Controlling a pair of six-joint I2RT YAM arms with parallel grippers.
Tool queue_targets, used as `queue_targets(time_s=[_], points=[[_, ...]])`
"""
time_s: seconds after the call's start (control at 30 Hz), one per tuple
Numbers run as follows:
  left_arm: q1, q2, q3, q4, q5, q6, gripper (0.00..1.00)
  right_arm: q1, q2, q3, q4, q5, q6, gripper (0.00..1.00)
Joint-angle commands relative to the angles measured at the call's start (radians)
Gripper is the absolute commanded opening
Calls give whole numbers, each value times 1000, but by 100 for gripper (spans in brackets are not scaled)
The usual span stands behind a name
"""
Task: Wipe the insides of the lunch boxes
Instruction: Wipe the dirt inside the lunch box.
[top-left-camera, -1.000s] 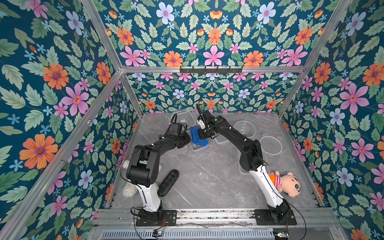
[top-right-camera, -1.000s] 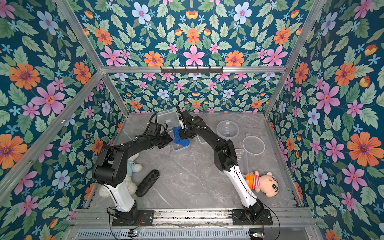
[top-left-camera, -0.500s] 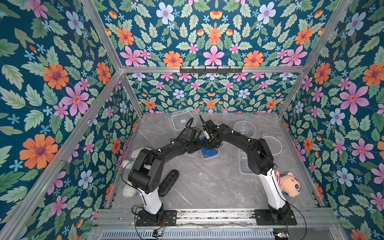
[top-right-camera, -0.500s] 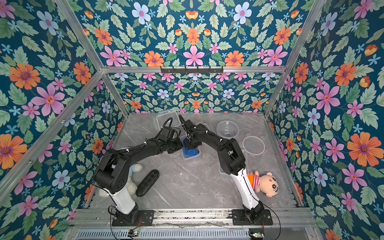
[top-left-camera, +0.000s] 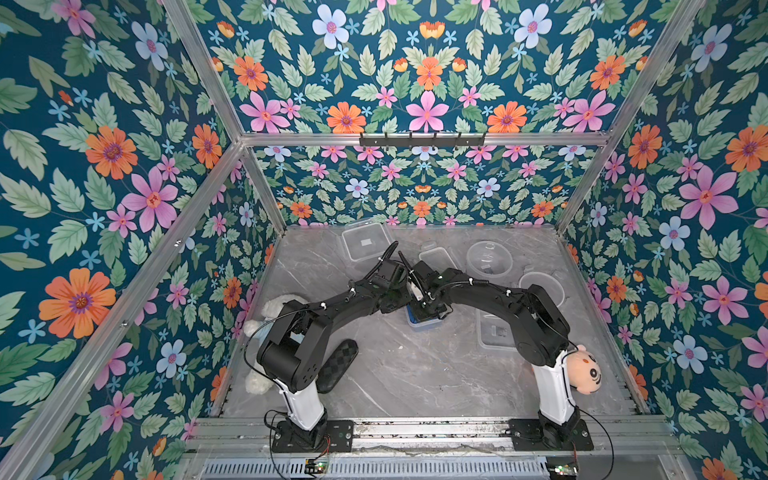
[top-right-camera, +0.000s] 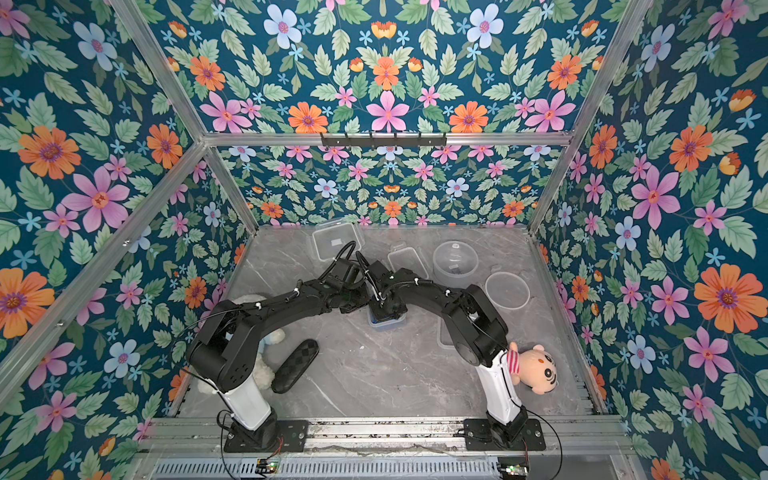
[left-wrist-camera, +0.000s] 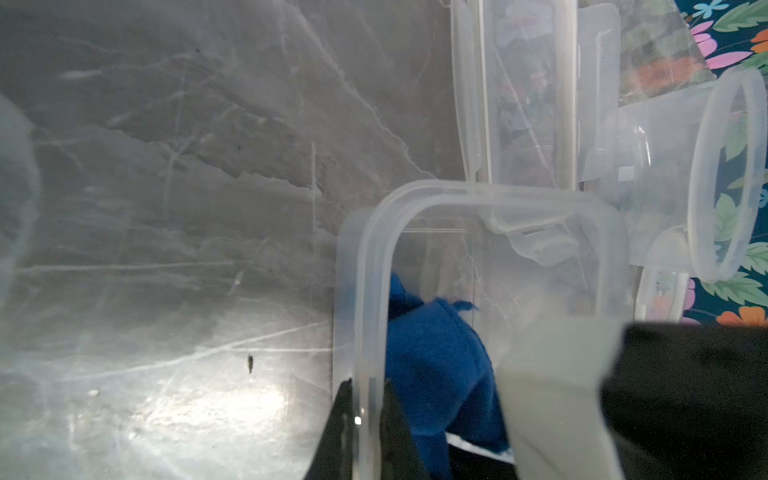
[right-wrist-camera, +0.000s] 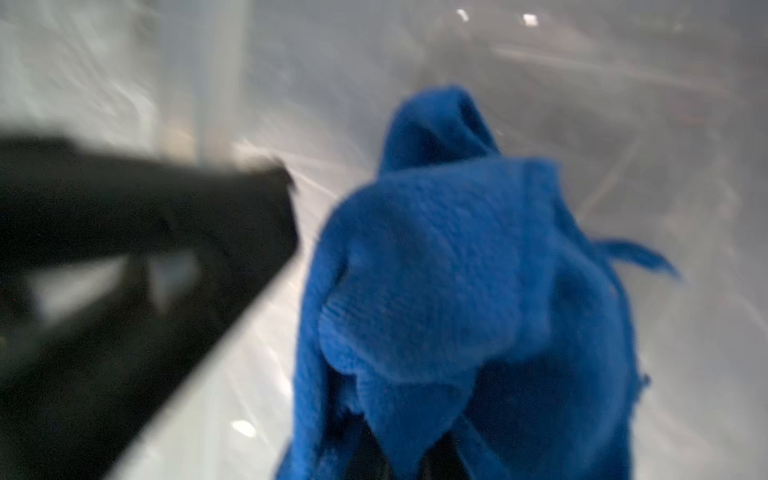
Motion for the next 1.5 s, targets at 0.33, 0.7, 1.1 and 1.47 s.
queue_targets(time_s=[0.33,0.7,1.1,1.47], points=[[-33,-45,-44,-8,-42,-25,7,-130,183,347,-229,178,27,0],[-54,29,-2,9,-25,-7,7,-94,244,381,31,-428,7,0],[-32,56,64,-7,-47,4,6,-95,-6,-85,-103,-180,-9,0],[-31,14,49,-28,-50,14,6,-165,-63,44,178,-470,91,0]])
